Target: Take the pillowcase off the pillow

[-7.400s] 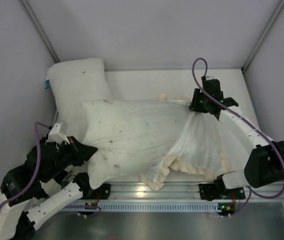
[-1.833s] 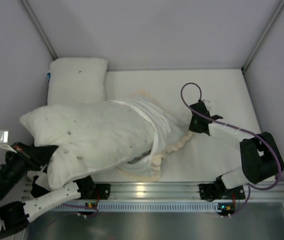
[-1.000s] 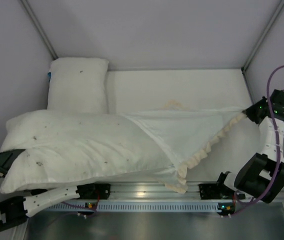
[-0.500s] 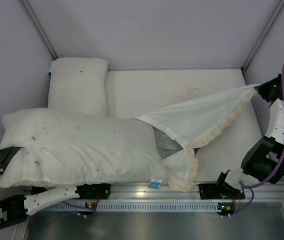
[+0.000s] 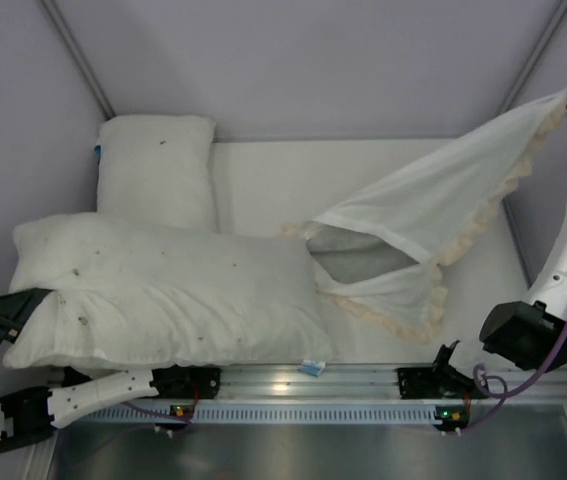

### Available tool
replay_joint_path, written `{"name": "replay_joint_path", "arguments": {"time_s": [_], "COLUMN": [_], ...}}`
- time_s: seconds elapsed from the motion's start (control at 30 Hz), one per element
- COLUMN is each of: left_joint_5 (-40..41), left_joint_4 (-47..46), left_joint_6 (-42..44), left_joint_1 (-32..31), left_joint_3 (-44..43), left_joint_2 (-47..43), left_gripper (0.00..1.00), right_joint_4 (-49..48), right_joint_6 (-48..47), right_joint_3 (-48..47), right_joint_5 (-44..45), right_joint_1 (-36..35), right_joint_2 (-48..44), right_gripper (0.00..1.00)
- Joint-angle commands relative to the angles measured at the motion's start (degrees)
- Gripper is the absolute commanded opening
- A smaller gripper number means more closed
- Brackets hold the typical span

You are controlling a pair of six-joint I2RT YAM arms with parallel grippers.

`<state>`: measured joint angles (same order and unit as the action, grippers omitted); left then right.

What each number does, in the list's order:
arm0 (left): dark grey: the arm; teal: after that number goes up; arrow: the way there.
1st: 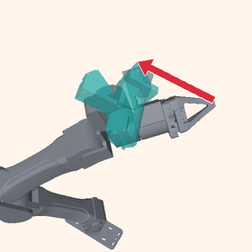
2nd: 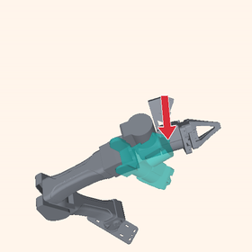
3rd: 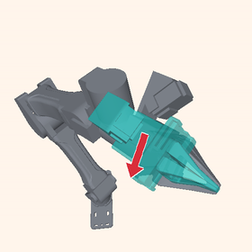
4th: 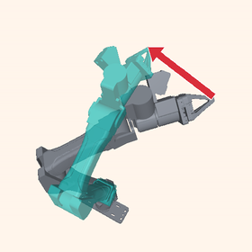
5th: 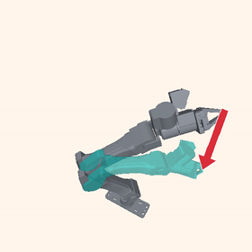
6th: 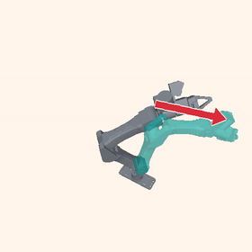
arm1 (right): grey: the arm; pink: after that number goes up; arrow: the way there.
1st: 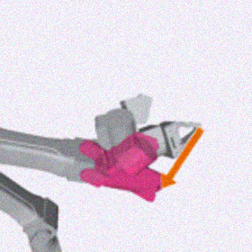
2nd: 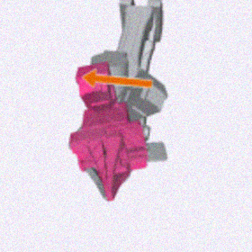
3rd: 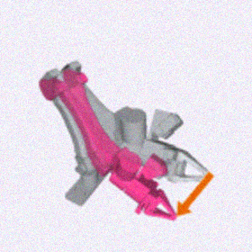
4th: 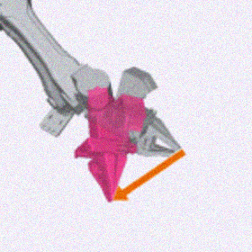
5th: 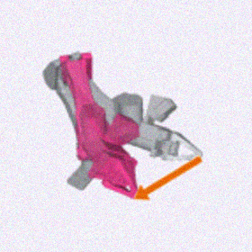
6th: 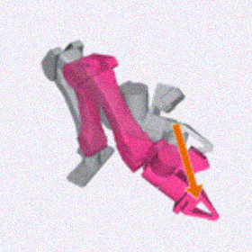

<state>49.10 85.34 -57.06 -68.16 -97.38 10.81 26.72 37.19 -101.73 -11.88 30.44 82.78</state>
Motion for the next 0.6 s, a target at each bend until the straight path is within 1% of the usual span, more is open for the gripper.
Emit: {"name": "replay_joint_path", "arguments": {"time_s": [0.0,0.07,0.17,0.3,0.33,0.37,0.4,0.43,0.47,0.5,0.53,0.57], "left_joint_5": [3.9,3.81,3.28,3.19,3.37,3.37,3.28,3.11,2.93,2.58,2.23,1.36], "left_joint_4": [1.06,1.06,0.97,0.97,0.97,0.71,0.44,-0.26,-2.09,-3.33,-4.64,-6.74], "left_joint_6": [-1.04,-1.3,-1.56,-3.14,-3.76,-4.72,-4.9,-4.99,-4.65,-4.21,-3.68,-2.98], "left_joint_1": [-0.83,-0.83,-0.83,-1.27,-1.53,-1.8,-2.58,-2.94,-3.38,-4.17,-4.52,-4.96], "left_joint_3": [-1.05,-1.05,-0.18,3.51,6.13,7.55,9.21,12.45,14.05,15.72,18.43,19.59], "left_joint_2": [-2.72,-3.51,-3.43,-2.64,-2.46,-1.85,-1.5,-1.06,-0.36,0.0,0.35,1.05], "left_gripper": [0.0,0.0,0.0,0.0,0.0,0.0,0.0,0.0,0.0,0.0,0.0,0.0], "right_joint_4": [-4.31,-2.91,-2.9,-3.25,-3.51,-3.52,-3.6,-3.78,-4.04,-4.04,-4.04,-4.13], "right_joint_6": [1.22,1.92,2.45,2.19,0.79,-0.44,-1.76,-3.77,-4.66,-5.28,-5.72,-5.46], "right_joint_3": [-11.98,-16.82,-19.37,-18.42,-17.37,-14.4,-12.2,-9.82,-3.97,-0.69,6.13,9.76], "right_joint_5": [1.25,0.55,-0.95,-3.4,-3.5,-3.41,-2.72,-1.93,-1.31,0.17,0.54,0.54], "right_joint_1": [-0.03,-0.03,-0.2,-1.34,-2.3,-3.53,-6.33,-7.83,-9.07,-11.08,-11.62,-11.8], "right_joint_2": [1.32,3.61,4.05,1.86,0.9,-1.11,-2.35,-3.58,-5.86,-6.92,-7.63,-9.03], "right_gripper": [0.0,0.0,0.0,0.0,0.0,0.0,0.0,0.0,0.0,0.0,0.0,0.0]}}
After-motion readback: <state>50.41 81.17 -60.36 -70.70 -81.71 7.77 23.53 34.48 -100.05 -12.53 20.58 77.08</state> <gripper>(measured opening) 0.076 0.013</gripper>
